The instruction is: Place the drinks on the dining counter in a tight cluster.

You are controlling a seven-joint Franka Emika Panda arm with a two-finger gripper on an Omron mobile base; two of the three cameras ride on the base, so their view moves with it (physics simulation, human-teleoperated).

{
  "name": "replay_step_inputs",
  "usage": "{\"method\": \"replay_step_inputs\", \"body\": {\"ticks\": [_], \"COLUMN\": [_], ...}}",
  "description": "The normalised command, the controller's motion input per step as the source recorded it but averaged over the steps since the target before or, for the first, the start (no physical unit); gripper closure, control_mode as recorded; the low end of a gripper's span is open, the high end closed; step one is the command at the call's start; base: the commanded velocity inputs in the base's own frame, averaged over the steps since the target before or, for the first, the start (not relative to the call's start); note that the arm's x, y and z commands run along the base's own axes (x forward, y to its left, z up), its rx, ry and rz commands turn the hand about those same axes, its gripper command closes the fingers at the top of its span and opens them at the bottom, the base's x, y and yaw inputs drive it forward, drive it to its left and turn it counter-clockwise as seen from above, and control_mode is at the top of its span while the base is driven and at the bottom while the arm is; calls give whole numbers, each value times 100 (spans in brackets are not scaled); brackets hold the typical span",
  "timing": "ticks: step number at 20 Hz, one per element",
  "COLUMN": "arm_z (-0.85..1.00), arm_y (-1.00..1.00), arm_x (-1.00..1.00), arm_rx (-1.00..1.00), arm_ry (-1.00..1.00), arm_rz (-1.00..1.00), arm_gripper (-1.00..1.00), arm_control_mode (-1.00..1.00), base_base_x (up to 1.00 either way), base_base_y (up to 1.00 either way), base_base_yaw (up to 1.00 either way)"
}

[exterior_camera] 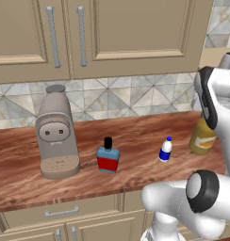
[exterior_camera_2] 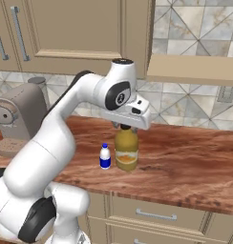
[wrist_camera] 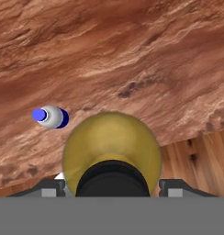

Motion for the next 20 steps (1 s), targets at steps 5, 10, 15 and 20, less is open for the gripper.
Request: {"method": "replay_step_inputs", "body": {"ticks": [5,10,15,20], "arm_z": [5,0,0,0], "arm_y": [0,0,0,0], "arm_x": [-14,-7,0,0], "arm_rx": [-1,0,0,0], "arm_ry": [0,0,0,0], "arm_rz": [0,0,0,0], "arm_gripper": [100,100,100,100], "arm_control_mode": [-100,100,100,100], "base_base_x": [0,-43,-75,-37], "base_base_y": [0,0,-7,0], "base_base_yaw": [0,0,-7,-27]}}
